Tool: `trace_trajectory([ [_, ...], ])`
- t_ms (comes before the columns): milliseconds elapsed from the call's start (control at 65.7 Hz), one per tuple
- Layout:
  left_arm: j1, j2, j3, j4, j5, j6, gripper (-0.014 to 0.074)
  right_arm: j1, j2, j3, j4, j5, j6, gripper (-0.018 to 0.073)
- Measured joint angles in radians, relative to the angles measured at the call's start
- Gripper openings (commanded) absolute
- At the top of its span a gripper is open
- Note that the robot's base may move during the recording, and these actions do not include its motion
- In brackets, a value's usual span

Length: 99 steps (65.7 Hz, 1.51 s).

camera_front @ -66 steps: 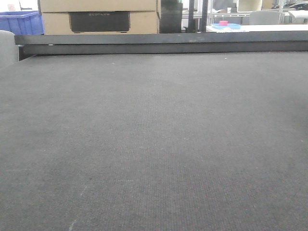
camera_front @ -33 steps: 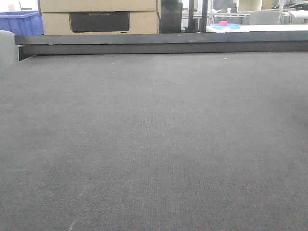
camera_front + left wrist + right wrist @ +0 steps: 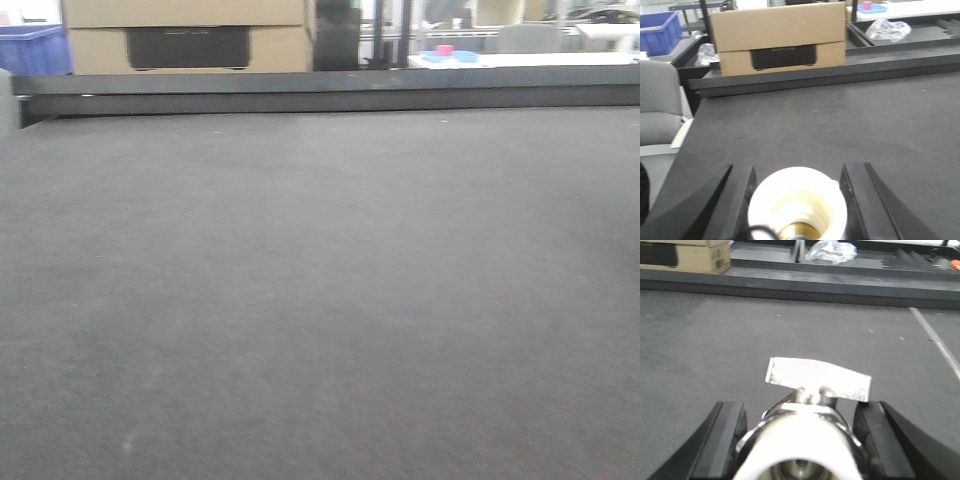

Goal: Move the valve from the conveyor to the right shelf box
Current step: 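Drive the base to the steel shelf holding both valves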

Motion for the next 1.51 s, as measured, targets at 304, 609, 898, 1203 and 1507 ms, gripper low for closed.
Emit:
trace_trajectory([
  [304,0.0,0.0,0.0,0.0,-0.002,0.0,-0.0111,0.0,0.0,0.0,0.0,0.0,0.0,-0.0151],
  [609,0.0,0.0,0.0,0.0,-0.002,0.0,-0.0111,0.0,0.0,0.0,0.0,0.0,0.0,-0.0151],
  [898,0.0,0.0,0.0,0.0,-0.002,0.0,-0.0111,0.0,0.0,0.0,0.0,0.0,0.0,-0.0151],
  [1203,0.0,0.0,0.0,0.0,-0.002,0.0,-0.0111,0.0,0.0,0.0,0.0,0.0,0.0,-0.0151],
  [1507,0.0,0.0,0.0,0.0,-0.004,0.0,-0.0111,0.0,0.0,0.0,0.0,0.0,0.0,-0.0151],
])
